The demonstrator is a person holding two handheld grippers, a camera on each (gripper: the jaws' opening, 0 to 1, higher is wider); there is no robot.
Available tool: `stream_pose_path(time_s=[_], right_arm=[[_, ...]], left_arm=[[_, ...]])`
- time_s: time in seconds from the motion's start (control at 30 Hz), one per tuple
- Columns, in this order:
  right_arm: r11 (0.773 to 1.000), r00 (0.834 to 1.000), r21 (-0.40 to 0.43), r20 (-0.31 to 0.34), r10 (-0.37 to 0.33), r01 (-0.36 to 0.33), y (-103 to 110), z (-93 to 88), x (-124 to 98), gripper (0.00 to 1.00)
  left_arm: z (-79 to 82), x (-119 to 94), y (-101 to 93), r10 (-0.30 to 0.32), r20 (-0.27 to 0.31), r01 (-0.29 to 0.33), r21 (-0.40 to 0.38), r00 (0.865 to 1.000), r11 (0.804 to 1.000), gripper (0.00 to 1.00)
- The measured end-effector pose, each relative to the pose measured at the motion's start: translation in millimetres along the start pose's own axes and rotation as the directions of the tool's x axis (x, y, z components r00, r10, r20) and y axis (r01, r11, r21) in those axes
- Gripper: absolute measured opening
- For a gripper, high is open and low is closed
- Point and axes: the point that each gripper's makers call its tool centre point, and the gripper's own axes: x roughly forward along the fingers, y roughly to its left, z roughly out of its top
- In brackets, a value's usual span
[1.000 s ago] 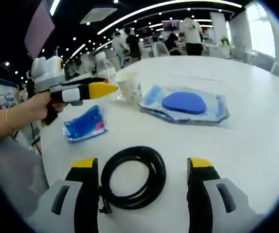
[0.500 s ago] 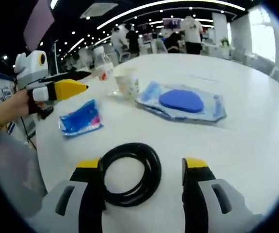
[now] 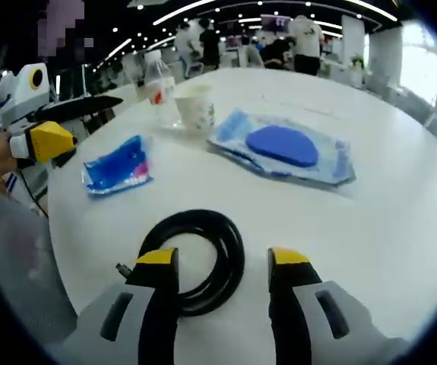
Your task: Arrange the tabletop items into an orderly group along one side of the table until the central work area is clear of visible clutter.
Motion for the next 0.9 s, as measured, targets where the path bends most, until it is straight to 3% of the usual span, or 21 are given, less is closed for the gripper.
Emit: stream_pose_path(time_s=[0.33,0.43,0.47,0.67,0.9], right_arm=[[1.000,0.995,-0.021,-0.096,-0.024,0.022,-0.8,-10.0,6.3,0.26],[0.998,0.988,-0.060,-0.148,-0.044,0.035,-2.3,-16.6,7.8,0.26],[0.993,0.989,-0.106,-0.136,-0.061,0.047,-5.9,-12.3,8.4,0.25],[0.996,0.982,-0.064,-0.177,-0.071,0.060,-5.7,-11.2,11.9,0.16],[0.995,0.972,-0.049,-0.217,-0.092,0.083,-7.9,-13.8,11.1,0.10]], left_arm=[[-0.8,-25.3,-7.9,-0.010,-0.023,0.012,0.051,1.000,0.999,0.99],[2.1,-31.8,-8.6,-0.009,-0.008,0.010,0.067,1.000,0.998,0.99],[2.8,-33.8,-7.7,-0.003,-0.003,0.003,0.071,1.000,0.997,0.99],[2.7,-40.2,-9.5,-0.004,-0.006,0.005,0.086,1.000,0.996,0.99],[-0.2,-44.0,0.8,0.045,-0.008,-0.044,0.097,0.999,0.994,0.99]])
